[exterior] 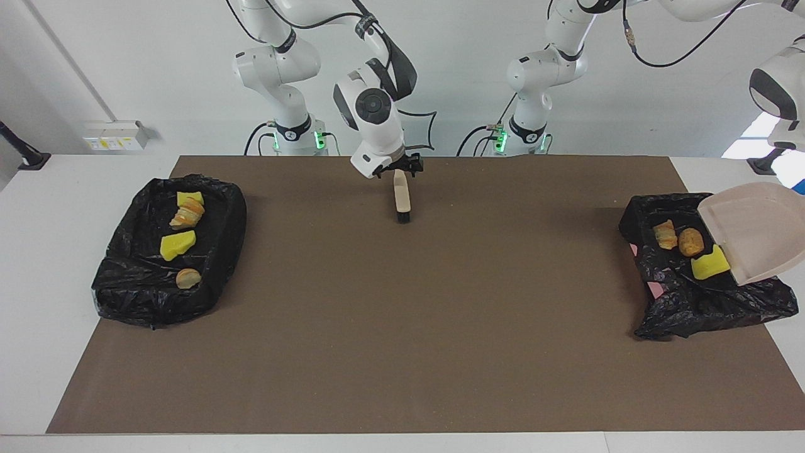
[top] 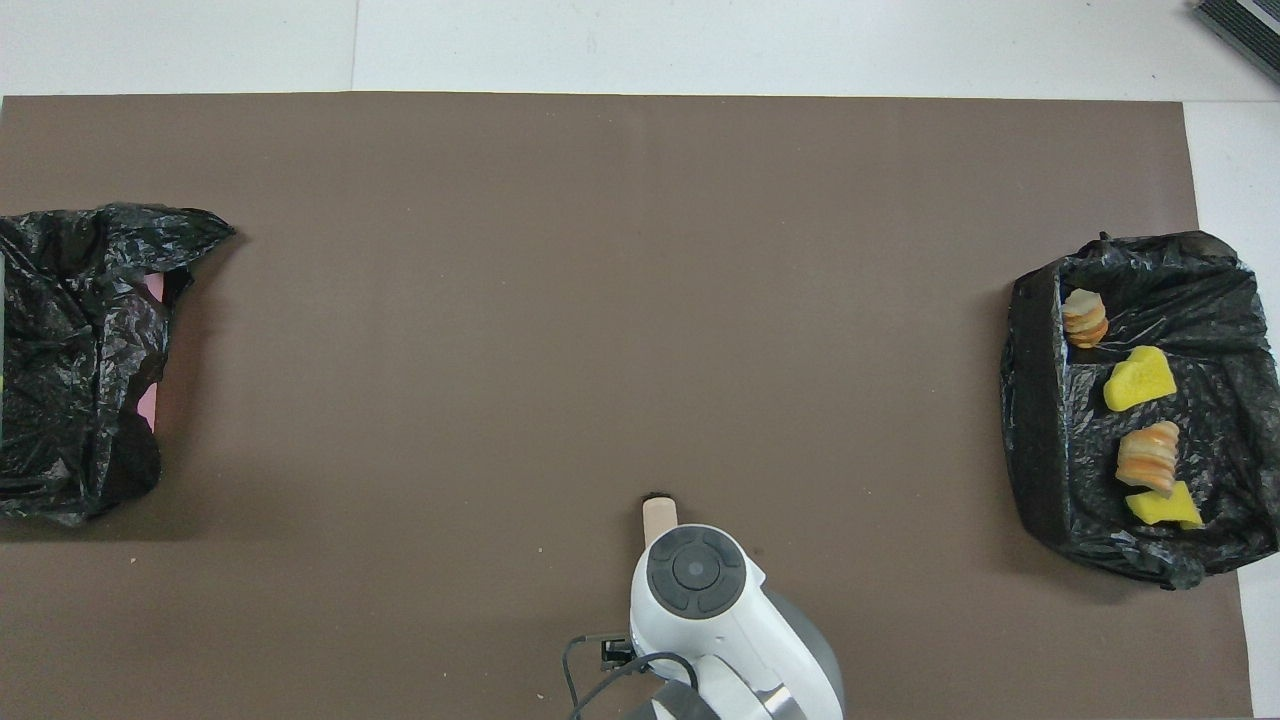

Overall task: Sweep and dump trash in bin
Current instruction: 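Tip the dustpan into the bag while the right gripper sets down the brush, then return the empty dustpan to the table center with the left gripper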

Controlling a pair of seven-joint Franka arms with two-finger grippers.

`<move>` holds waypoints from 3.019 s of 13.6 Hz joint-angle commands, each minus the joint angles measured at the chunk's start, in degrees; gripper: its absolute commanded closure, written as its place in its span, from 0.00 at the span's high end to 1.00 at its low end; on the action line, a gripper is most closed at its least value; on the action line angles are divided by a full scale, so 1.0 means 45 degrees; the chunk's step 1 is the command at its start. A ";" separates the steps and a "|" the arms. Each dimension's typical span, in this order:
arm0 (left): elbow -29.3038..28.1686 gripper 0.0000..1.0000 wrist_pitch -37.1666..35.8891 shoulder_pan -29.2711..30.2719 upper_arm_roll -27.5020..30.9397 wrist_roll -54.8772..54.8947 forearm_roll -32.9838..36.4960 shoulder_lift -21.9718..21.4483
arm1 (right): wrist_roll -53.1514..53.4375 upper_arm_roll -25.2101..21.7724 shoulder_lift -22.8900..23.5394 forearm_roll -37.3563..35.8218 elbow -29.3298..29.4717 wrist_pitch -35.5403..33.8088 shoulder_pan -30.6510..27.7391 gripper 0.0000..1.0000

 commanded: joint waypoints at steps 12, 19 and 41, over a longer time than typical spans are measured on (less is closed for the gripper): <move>0.0554 0.00 -0.1834 -0.1462 -0.0069 -0.0272 -0.1345 -0.0606 | -0.2836 -0.3690 -0.0886 -0.3439 0.4611 -0.2292 -0.2381 1.00; 0.0008 0.00 -0.3923 -0.3024 -0.0127 -0.2824 -0.3709 -0.1151 | -0.6625 -0.5743 -0.1062 -0.4689 0.6760 -0.4635 -0.2459 1.00; -0.2122 0.00 -0.3638 -1.2340 -0.0147 -2.4150 -1.0525 -0.1410 | -0.6336 -0.5706 -0.1296 -0.4279 0.6646 -0.4932 -0.2400 1.00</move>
